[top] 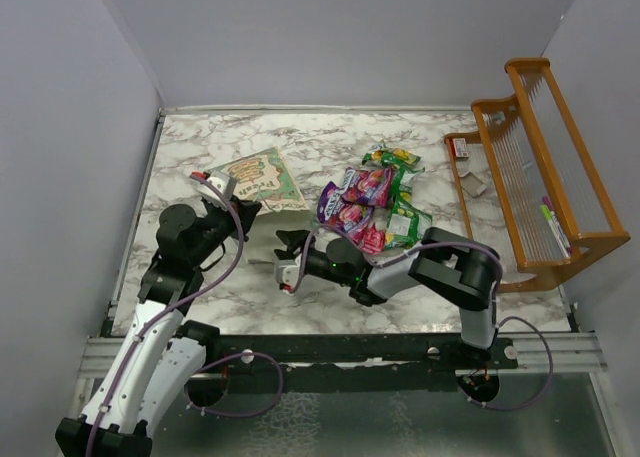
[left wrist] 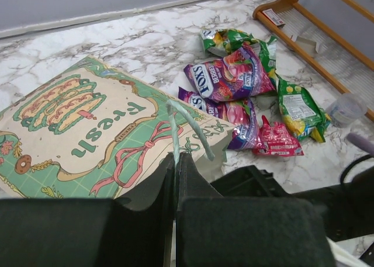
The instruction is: Take the snacks out of the paper bag
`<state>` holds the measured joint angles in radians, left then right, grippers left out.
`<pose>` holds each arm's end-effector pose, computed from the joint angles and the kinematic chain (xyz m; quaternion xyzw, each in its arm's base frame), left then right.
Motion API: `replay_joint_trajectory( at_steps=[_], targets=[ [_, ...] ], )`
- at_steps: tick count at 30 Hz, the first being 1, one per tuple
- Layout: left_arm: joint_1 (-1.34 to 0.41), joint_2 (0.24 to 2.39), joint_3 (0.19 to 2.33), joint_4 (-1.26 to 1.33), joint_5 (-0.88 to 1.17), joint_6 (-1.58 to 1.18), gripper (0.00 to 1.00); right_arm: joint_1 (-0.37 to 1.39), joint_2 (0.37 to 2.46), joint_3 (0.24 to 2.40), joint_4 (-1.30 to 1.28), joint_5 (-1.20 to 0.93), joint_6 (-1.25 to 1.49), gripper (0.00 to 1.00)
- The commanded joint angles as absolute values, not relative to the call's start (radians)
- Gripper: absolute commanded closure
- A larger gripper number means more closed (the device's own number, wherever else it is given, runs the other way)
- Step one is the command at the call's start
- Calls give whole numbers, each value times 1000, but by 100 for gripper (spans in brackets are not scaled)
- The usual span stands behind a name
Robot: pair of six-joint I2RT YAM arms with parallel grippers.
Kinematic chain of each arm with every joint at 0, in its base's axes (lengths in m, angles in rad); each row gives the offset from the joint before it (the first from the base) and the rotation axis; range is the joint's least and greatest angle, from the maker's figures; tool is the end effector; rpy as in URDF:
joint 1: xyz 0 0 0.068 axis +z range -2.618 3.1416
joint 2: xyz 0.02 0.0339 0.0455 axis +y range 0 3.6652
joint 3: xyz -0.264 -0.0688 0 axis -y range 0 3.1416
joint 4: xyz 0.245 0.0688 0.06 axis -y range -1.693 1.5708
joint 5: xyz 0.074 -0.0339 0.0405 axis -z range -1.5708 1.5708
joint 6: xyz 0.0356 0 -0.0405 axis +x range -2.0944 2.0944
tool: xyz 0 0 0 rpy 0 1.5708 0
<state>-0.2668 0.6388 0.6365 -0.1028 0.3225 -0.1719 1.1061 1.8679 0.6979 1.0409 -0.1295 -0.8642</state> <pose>0.1517 -0.0532 0.3190 0.1421 0.7277 -0.2602 0.6185 0.1557 0.3208 0.1497 -0.6483 0.3788 0.1277 0.6480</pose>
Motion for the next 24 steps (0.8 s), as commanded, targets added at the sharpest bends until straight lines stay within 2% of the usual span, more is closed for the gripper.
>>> replay_joint_trajectory(
  at_steps=[1,5,12,24],
  targets=[
    [-268,606,617,-76,368,-148,100,1105,2015,866,1139,-7,-1093,55],
    [-280,588,614,-85,343,-140,100,1063,2046,961,965,-95,-1137,57],
    [-297,567,608,-71,335,-132,100,1038,2145,1076,870,-135,-1176,54],
    [-314,555,606,-68,336,-127,100,996,2289,1266,761,-116,-1183,40]
  ],
)
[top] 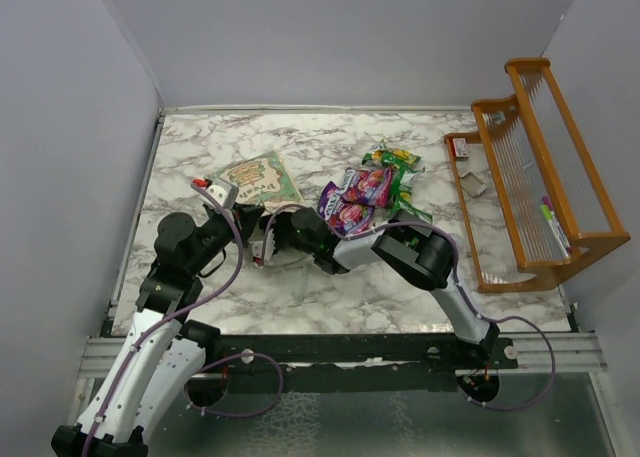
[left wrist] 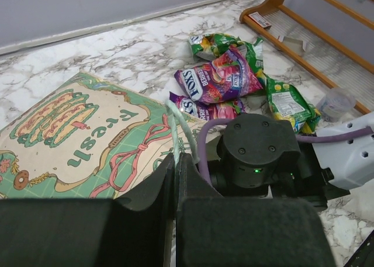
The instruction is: Take the snacks out of the paper bag
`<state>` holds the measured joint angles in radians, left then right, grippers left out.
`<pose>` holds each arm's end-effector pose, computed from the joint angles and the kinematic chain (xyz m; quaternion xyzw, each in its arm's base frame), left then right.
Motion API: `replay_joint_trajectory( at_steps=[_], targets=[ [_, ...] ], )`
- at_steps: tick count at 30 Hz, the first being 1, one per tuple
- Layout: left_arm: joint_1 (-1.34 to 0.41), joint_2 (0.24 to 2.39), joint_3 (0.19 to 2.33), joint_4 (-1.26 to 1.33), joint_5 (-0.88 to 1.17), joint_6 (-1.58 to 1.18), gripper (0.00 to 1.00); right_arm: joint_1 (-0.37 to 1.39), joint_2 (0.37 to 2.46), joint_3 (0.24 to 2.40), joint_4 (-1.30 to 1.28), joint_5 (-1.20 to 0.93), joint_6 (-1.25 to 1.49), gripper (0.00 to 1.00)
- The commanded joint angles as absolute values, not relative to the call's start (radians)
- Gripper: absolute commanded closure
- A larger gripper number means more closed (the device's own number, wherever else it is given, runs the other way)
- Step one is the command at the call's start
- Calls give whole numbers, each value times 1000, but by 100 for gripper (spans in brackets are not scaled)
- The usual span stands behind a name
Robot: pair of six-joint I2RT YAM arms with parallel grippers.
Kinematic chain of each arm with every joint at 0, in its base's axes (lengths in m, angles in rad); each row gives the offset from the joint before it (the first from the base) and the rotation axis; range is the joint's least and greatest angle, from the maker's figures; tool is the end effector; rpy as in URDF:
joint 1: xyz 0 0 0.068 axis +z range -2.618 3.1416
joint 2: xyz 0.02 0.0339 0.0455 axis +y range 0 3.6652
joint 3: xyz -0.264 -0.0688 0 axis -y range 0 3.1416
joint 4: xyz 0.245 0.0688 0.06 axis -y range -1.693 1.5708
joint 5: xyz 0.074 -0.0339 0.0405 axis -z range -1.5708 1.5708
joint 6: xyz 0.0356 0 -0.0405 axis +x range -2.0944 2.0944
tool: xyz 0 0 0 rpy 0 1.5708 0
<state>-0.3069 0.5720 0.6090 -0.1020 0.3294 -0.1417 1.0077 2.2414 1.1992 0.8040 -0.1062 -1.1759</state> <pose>0.1377 -0.0557 0.3184 0.1711 0.7081 -0.2667 0.6310 0.2454 0.3959 0.1132 -0.7118 0.3327 -0.0103 0.6185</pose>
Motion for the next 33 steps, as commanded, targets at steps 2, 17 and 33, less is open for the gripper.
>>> replay_joint_trajectory(
  at_steps=[2,17,33],
  targets=[
    [-314,553,604,-70,339,-126,100,991,2308,1293,748,-120,-1182,40],
    [-318,569,607,-69,354,-125,100,962,2476,1502,709,-122,-1161,44],
    [-318,574,615,-99,280,-111,100,937,2444,1511,732,-193,-1058,89]
  ],
)
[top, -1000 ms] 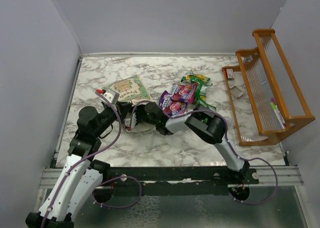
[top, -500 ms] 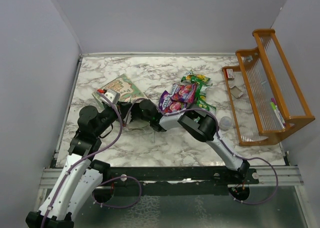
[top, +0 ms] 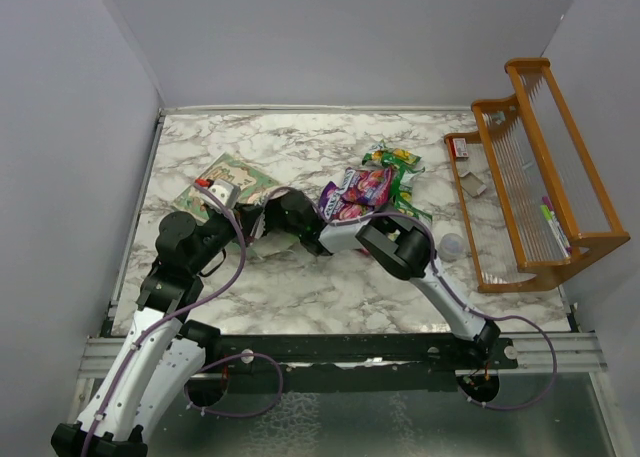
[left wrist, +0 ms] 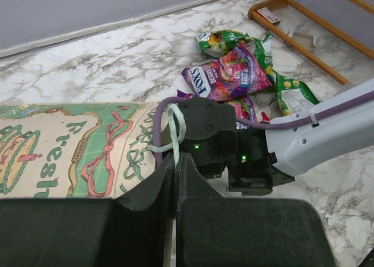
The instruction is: Take the snacks out of the paper bag
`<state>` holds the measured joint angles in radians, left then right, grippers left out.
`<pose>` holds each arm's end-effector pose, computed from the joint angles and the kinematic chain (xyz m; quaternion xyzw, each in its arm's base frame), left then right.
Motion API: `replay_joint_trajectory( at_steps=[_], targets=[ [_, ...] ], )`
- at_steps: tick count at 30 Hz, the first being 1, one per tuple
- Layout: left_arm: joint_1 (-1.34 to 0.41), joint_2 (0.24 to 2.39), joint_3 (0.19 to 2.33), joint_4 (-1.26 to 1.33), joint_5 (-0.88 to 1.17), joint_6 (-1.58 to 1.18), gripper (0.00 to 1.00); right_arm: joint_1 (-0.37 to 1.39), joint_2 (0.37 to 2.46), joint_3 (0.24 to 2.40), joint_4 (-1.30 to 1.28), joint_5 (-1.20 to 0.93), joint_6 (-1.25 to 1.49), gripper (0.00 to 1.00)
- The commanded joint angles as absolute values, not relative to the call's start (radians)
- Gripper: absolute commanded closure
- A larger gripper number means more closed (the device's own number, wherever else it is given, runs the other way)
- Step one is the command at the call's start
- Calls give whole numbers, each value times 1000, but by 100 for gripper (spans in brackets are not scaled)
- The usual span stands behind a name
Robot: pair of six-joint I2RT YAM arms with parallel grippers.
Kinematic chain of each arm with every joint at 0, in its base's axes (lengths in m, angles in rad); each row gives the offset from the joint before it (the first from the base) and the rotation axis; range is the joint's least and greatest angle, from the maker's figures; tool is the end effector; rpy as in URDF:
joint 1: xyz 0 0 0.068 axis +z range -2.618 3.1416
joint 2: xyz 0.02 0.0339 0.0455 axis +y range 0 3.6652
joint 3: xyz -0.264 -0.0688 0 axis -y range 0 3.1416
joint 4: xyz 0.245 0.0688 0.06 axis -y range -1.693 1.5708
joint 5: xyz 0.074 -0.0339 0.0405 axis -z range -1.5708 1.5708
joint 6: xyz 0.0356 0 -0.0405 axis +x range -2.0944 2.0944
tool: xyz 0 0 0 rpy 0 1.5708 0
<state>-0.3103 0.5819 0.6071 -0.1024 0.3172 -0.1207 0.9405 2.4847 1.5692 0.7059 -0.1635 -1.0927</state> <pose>0.1398 -0.0565 0.3164 0.1754 0.7112 -0.2567 0.6305 0.3093 0.4337 0.0943 -0.6857 0.3639 0.0156 0.6302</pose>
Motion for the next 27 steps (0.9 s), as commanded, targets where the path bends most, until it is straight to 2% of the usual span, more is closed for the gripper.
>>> replay_joint_trajectory(
  at_steps=[1,9,13,18,20,23,24,27],
  targets=[
    [-318,574,615,-102,269,-110,100,937,2429,1492,740,-192,-1057,91],
    [-318,573,613,-125,156,-92,100,941,2239,1278,804,-236,-935,99],
    [-318,579,611,-134,97,-85,100,942,2166,1177,857,-241,-859,99],
    [-319,601,613,-131,123,-82,100,949,2144,1124,877,-248,-825,99],
    [-318,604,612,-127,142,-78,100,961,2149,1140,838,-239,-838,93],
    [-318,598,607,-116,171,-75,100,985,2163,1144,839,-228,-922,71],
    [-319,596,605,-112,180,-75,100,990,2172,1149,848,-227,-944,67],
    [-319,592,600,-100,206,-75,100,992,2195,1192,824,-247,-999,59]
  ],
)
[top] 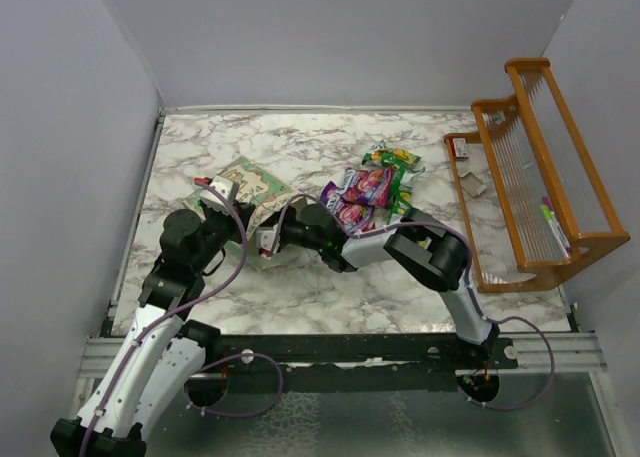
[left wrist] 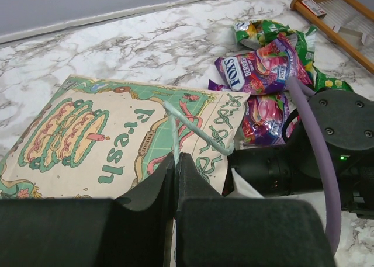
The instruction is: Take the snacks out of the paper bag
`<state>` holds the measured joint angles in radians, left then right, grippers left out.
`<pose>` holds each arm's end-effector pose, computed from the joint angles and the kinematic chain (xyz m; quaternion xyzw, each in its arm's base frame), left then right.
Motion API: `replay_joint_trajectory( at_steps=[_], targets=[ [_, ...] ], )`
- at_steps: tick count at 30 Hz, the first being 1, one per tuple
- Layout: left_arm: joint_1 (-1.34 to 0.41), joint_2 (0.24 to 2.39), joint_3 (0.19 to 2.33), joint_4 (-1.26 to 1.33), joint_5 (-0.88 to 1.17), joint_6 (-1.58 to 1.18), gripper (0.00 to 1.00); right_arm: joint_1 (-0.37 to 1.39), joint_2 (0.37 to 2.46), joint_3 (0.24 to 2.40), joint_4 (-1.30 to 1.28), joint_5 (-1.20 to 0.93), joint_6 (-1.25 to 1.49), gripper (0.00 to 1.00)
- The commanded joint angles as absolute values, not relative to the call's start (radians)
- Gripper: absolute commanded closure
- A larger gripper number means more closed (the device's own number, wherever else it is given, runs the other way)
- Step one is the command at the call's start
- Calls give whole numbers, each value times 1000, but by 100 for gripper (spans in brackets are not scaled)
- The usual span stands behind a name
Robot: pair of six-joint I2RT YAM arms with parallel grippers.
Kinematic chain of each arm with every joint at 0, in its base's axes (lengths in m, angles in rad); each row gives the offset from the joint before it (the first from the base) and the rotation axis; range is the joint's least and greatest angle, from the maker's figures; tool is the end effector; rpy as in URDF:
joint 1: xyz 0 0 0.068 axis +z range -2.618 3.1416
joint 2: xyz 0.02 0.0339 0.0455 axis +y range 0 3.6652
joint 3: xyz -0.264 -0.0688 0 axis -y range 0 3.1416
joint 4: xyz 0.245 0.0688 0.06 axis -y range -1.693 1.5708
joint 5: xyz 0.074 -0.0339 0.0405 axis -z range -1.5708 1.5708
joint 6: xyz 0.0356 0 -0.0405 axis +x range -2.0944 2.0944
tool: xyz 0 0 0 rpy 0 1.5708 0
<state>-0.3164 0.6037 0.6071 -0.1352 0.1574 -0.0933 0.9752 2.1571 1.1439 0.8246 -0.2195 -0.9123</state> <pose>0.1462 -0.0537 0.3099 0.1350 0.7394 -0.1915 0.6312 0.2480 0.3797 0.1369 -0.6612 0.3929 0.1043 0.6306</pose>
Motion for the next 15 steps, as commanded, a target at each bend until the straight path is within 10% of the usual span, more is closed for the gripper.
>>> replay_joint_trajectory(
  at_steps=[1,15],
  targets=[
    [-318,590,600,-100,213,-75,100,992,2205,1210,812,-258,-1012,57],
    [-318,599,597,-77,311,-91,100,982,2477,1577,645,-311,-1078,39]
  ],
)
